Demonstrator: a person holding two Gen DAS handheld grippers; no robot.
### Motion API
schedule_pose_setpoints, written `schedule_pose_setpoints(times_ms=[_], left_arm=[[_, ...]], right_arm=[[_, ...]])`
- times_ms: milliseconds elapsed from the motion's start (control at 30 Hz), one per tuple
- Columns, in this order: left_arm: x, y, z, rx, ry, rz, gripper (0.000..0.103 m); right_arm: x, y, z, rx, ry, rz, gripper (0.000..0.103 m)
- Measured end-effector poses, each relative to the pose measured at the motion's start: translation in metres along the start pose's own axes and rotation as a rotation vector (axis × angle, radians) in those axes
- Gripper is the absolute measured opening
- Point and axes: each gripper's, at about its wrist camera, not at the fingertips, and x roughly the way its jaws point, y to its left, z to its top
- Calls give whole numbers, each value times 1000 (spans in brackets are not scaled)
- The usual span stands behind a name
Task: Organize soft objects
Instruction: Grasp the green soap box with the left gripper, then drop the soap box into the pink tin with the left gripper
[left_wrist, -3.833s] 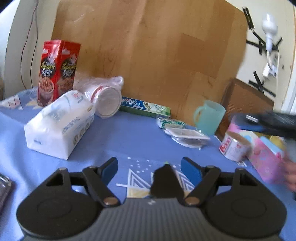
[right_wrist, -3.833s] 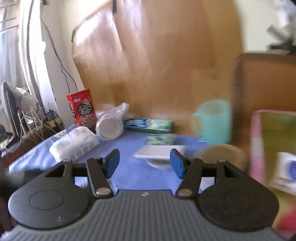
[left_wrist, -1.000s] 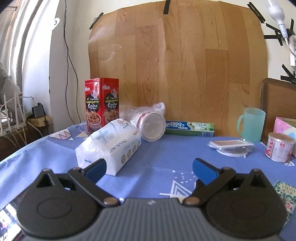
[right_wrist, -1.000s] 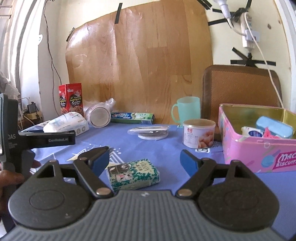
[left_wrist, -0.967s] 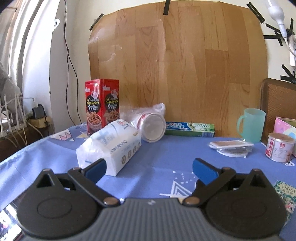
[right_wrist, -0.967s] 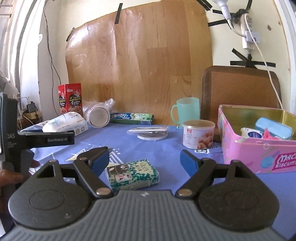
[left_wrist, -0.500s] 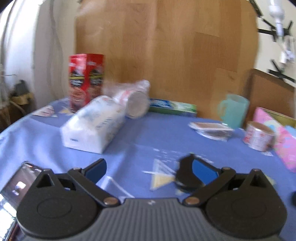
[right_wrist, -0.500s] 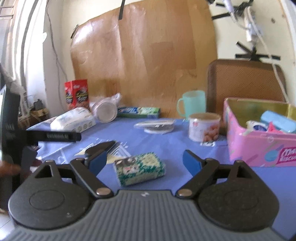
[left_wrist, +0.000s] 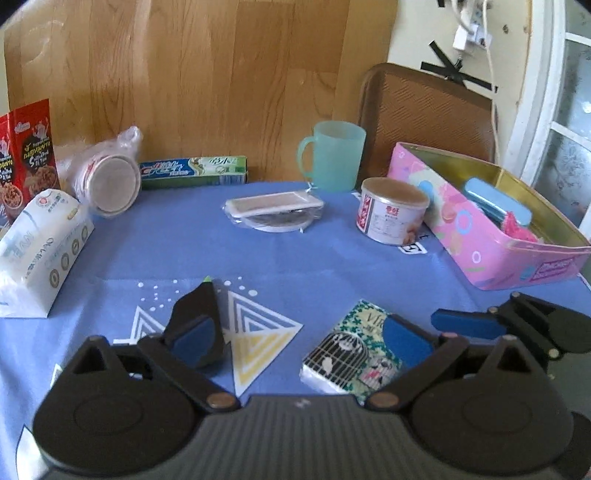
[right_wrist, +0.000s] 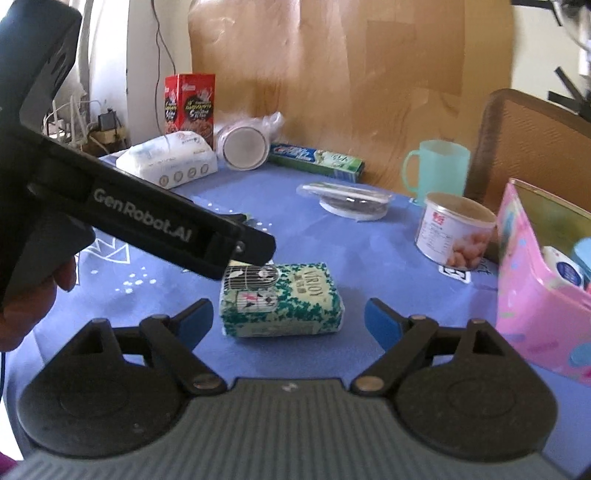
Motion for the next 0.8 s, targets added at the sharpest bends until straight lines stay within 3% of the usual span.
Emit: schedule_pose_setpoints(times_ms=[200,533,700,800], left_arm=[[10,-7,-2,28,22,45,101],[17,-1,-5,20,30,68,101],[15,0,-8,3,29,60,101],[14,3,-11,-28,39,6,97]], right_arm=[[19,-3,-4,21,55,20,91],[20,-4,-3,20,54,20,91],[21,-5,-3,11,56,19,92],[21,-6,-4,7,55,19,91]])
